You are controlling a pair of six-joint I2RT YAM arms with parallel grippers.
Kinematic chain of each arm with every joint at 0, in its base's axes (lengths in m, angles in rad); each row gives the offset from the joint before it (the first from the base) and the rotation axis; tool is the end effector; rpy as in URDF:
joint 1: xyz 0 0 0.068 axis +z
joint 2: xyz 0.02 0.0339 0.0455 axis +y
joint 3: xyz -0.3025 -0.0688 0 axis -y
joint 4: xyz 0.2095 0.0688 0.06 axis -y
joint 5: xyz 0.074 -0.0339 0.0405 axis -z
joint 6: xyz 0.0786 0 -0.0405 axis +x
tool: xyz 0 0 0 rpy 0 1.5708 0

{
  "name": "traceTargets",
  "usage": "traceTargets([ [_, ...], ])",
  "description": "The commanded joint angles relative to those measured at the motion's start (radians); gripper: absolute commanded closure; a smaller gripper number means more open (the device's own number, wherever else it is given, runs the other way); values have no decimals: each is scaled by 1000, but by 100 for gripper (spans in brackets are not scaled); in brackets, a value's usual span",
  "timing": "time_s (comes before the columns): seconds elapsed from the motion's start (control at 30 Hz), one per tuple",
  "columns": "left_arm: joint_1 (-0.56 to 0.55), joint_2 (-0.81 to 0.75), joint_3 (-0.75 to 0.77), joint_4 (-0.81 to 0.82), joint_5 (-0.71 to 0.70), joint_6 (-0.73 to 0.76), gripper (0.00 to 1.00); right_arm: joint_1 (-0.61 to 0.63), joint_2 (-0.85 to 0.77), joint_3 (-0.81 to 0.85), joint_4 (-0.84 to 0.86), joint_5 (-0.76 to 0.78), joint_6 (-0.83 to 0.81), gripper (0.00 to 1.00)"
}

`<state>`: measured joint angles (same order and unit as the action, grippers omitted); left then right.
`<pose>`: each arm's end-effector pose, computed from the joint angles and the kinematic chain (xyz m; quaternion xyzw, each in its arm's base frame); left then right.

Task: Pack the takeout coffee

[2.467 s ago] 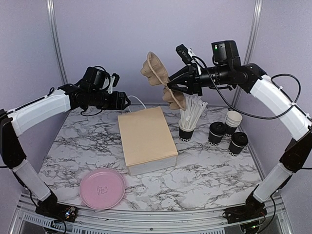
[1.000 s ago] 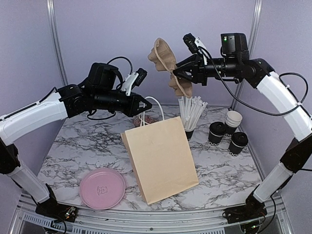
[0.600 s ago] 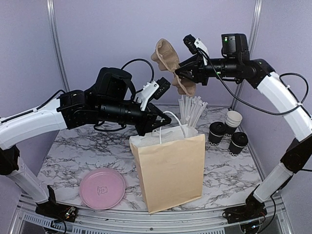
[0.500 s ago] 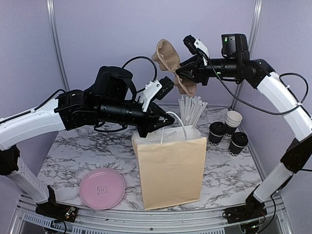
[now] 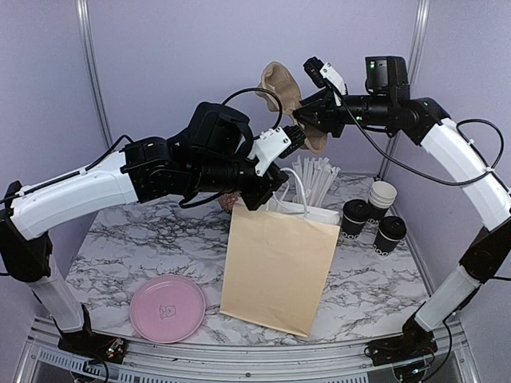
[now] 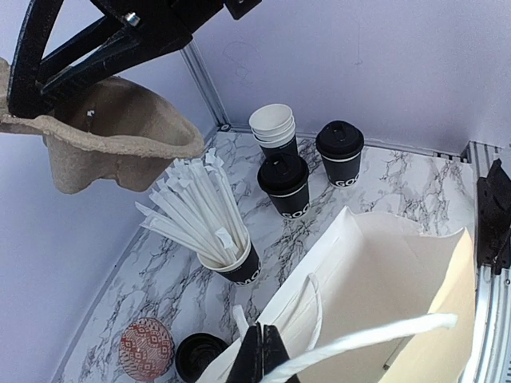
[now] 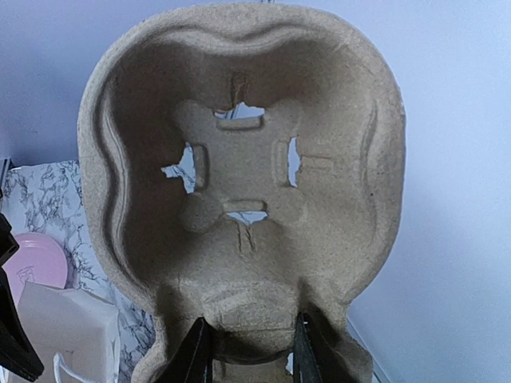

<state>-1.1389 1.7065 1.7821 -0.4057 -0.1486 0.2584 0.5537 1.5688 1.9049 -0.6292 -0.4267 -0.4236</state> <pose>0.1817 -0.3664 0.4397 0.4889 0.6491 -0.1924 0.5502 0.2693 0.2047 0.4997 -0.4798 0.6335 0.2075 0.5705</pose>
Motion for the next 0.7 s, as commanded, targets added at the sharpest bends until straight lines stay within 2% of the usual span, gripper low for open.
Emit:
traceTargets([
  [0.0,-7,-15,30,-37,-22,15,100,-9,-22,9,43,25,-1,78],
  [0.23,-114,-142,-164,-35,-99,-75,100,-9,-27,10,21,1,0,78],
  [0.27,-129,-163,-190,-36,-82,-85,97,-9,-26,14,13,-13,2,78],
  [0.37,-164,-204,-233,-41,-52,-116,73,-9,-29,22,-16,-61,10,77],
  [0.5,-189,-243,-226,-65,-42,-132,47,-9,-44,22,-50,-120,22,77],
  [0.6,-199,-276,-189,-127,-5,-133,34,-9,-63,17,-72,-137,26,77],
  [0.67,-201,-304,-155,-199,30,-125,30,-9,-77,3,-79,-142,22,77],
])
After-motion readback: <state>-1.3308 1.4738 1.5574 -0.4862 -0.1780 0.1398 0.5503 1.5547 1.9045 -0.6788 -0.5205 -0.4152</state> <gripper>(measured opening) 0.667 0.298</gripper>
